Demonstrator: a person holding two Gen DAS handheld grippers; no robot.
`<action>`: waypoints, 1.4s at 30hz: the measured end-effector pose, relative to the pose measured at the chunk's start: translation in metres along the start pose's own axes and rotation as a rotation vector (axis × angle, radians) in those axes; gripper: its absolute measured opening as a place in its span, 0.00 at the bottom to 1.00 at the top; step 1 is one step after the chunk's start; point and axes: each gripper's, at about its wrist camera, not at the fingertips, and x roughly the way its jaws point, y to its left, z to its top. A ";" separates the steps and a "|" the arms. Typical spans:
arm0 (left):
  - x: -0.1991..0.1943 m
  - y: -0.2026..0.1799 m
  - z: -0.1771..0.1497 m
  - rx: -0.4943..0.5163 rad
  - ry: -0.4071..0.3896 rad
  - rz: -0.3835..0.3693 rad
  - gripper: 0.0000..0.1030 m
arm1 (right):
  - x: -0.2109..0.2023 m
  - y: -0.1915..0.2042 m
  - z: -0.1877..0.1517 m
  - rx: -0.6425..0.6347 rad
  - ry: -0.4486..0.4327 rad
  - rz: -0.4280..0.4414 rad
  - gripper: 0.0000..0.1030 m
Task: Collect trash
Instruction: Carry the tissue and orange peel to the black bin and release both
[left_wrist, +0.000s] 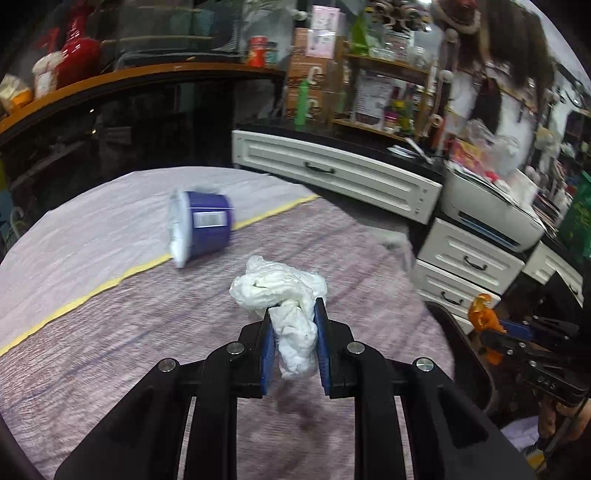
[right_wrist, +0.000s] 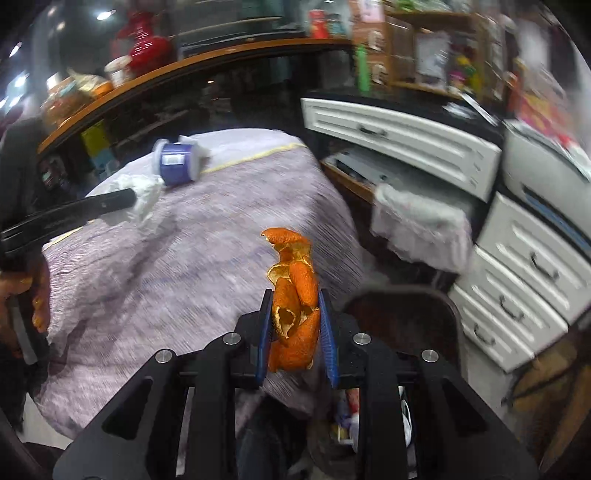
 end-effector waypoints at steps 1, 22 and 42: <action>-0.001 -0.010 -0.002 0.014 0.000 -0.017 0.19 | -0.003 -0.007 -0.006 0.015 0.002 -0.015 0.24; 0.028 -0.172 -0.042 0.205 0.122 -0.256 0.19 | 0.043 -0.122 -0.110 0.281 0.171 -0.155 0.37; 0.112 -0.220 -0.095 0.269 0.365 -0.243 0.19 | -0.021 -0.143 -0.094 0.270 0.020 -0.259 0.55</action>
